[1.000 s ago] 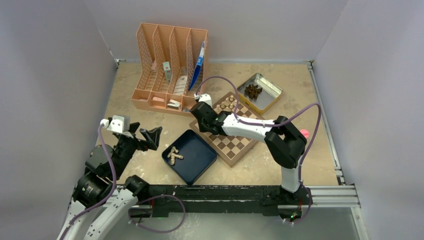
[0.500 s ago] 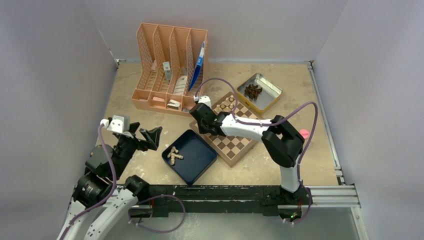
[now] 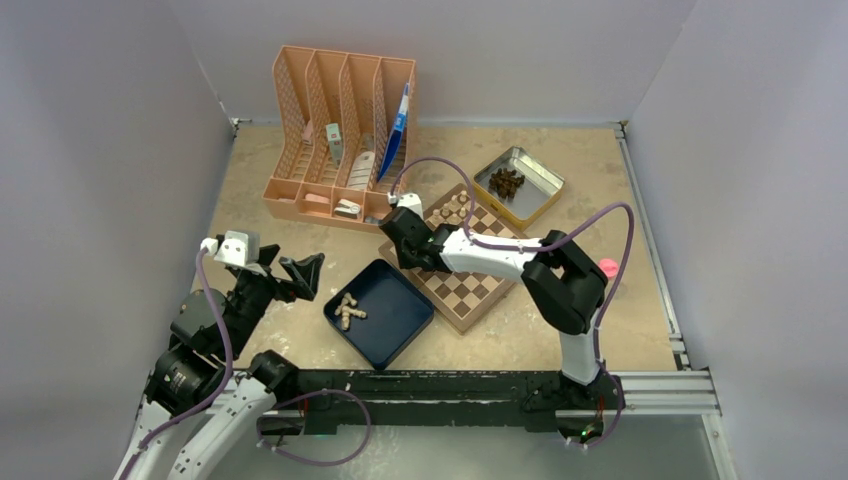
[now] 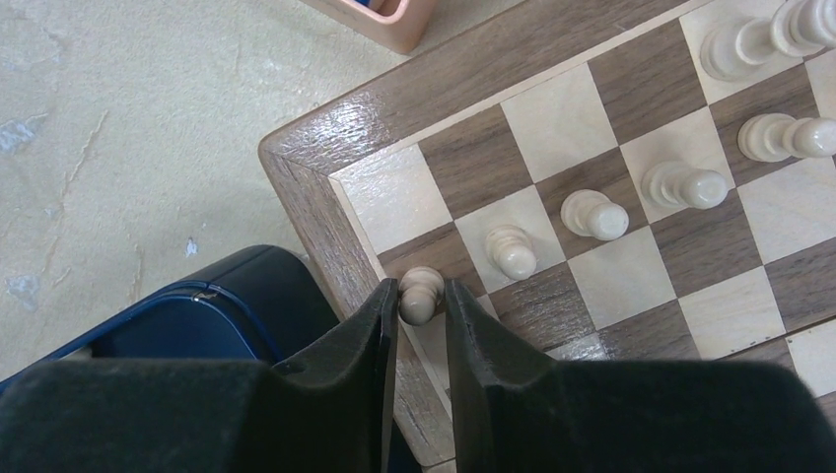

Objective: Set up the chess pieces on the board
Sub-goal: Place the chess piece on the chessboard.

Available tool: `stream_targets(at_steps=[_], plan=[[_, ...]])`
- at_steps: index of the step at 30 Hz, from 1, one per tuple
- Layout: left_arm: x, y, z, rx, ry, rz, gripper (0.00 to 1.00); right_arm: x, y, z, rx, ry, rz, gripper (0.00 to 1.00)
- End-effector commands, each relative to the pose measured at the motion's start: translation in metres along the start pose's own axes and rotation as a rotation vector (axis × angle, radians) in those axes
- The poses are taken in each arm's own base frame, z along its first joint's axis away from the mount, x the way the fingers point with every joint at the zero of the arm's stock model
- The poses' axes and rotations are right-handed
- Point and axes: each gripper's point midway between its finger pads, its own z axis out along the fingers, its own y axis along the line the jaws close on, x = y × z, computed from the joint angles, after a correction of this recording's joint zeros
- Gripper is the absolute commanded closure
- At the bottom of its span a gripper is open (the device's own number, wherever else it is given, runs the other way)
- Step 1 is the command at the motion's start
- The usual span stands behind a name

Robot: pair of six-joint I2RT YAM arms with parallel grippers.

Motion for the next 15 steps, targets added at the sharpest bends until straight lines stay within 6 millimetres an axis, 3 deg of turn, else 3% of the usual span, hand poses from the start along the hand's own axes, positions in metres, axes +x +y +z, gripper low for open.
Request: stream_targets(at_steps=[1, 15], plan=[[-0.009, -0.003, 0.003, 0.005, -0.033, -0.023, 0.08, -0.01, -0.001, -0.006, 0.012, -0.016, 0.029, 0.72], [-0.007, -0.003, 0.004, 0.005, -0.027, -0.022, 0.08, -0.038, 0.003, -0.044, -0.039, -0.081, 0.081, 0.63]])
